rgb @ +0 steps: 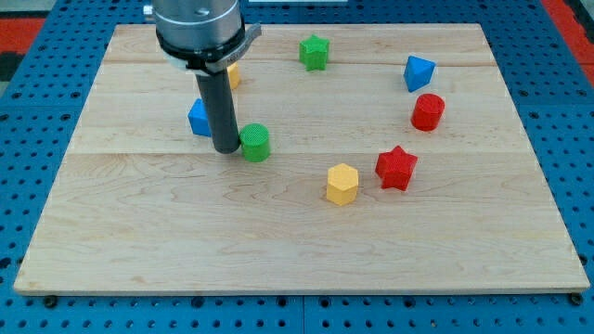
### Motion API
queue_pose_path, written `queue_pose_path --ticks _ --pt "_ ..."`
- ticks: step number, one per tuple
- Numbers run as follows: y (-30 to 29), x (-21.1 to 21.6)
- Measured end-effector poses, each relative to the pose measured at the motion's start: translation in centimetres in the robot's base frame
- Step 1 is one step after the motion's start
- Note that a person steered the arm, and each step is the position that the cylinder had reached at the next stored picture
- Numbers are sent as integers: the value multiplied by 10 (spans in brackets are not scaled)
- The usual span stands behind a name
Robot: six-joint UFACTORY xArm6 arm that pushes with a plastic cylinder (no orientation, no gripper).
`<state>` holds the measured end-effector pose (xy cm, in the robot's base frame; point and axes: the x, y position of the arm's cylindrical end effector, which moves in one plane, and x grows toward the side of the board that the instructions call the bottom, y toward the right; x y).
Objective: Slide the yellow hexagon left a bit
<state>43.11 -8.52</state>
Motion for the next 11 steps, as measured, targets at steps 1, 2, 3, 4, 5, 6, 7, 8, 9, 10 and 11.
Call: queue_pose_path --ticks 1,2,3,4,5,6,7,8,9,10,11 --pt "10 50" --pt "41 97" --pt "101 140" --pt "166 183" --pt "230 185" --pt "202 137" --pt "183 89" --pt "151 54" --pt "116 44" --pt "153 55" --pt "147 61"
